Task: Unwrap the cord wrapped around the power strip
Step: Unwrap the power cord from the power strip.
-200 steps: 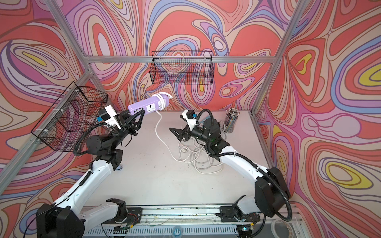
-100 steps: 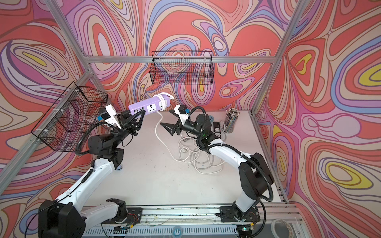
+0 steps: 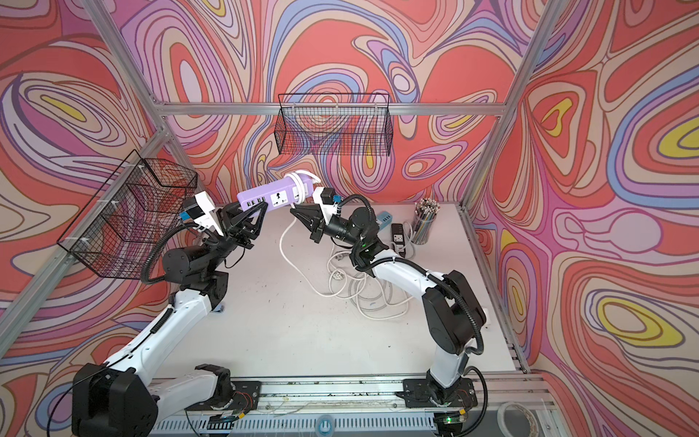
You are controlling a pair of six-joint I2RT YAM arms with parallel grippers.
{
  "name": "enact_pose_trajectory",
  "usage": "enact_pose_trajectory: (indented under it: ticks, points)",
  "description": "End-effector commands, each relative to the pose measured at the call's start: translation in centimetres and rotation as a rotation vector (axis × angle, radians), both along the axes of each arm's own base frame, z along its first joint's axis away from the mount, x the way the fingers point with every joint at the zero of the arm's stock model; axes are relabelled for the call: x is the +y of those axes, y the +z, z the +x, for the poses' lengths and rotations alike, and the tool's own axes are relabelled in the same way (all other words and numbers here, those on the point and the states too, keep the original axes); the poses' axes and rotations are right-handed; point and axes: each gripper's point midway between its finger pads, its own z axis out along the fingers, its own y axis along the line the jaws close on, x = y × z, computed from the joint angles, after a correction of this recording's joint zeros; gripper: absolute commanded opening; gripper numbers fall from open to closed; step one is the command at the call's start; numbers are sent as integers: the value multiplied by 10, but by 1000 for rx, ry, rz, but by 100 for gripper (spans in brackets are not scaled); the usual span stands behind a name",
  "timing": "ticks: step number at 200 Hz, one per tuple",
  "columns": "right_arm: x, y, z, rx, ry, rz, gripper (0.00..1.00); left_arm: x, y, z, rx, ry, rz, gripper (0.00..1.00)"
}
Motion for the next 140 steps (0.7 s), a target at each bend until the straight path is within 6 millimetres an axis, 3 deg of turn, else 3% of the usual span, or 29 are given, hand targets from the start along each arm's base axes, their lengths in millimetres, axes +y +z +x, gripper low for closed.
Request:
enact_pose_trajectory:
  ticks: [1,7,26,51,76,103,140]
  points:
    - [3,-10,4,26,-15,-17,0,3,27,-27,-143,3,-7,0]
    - [-3,2,0,7,-26,-12,0,2,26,-26,-143,15,6,0]
    - [-14,1,6,21,-62,-35,0,1,22,-26,-148,51,50,0]
    - [-43,2,31,52,-115,-47,0,-2,17,-26,-138,51,75,0]
    - [-70,15,55,39,-160,-58,0,-13,8,-24,-119,29,95,0]
    - [-86,49,67,-31,-192,-80,0,-27,-4,-19,-92,7,128,0]
    - [-99,97,51,-153,-231,-130,0,-30,-19,-8,-63,44,170,0]
